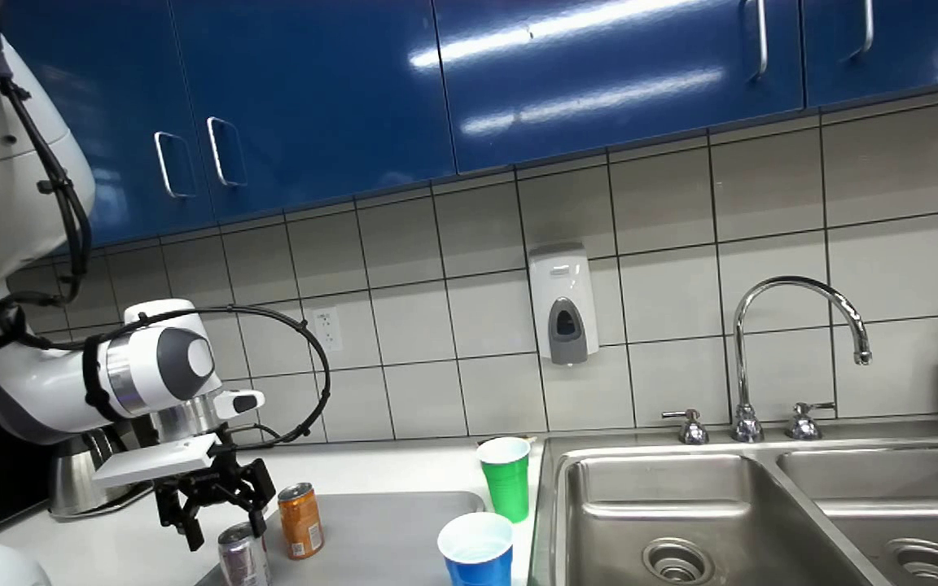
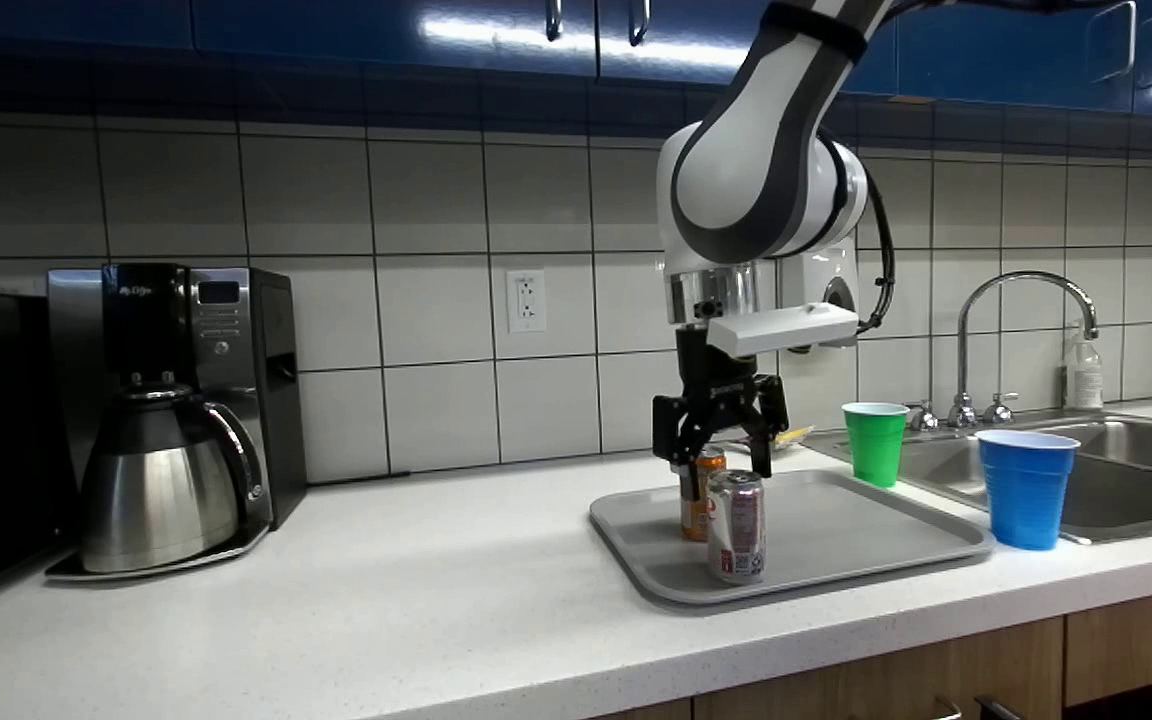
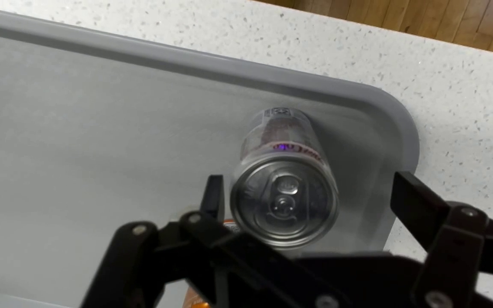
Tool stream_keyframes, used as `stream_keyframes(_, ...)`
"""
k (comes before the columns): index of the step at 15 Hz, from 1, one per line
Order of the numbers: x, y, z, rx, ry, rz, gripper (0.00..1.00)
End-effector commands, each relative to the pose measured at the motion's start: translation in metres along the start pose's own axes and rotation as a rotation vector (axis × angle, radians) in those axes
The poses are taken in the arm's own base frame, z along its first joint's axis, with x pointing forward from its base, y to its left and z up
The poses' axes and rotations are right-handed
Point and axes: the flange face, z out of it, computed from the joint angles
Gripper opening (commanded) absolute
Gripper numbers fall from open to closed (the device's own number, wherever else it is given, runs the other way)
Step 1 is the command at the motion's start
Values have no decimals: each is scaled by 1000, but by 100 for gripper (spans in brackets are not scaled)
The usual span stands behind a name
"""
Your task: Put the Fanta and Coke cans on the grey tray
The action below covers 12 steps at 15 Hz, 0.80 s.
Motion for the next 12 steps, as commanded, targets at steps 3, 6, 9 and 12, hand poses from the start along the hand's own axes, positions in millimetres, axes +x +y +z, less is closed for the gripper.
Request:
stream_keyframes(3,1,4,-13,-30,25,21,100)
stream_keyframes(6,3,11,-28,-57,63,37,100)
stream_keyframes(9,3,17,-42,-77,101,56,100)
stream_keyframes(12,1,21,-58,-90,134,70,100)
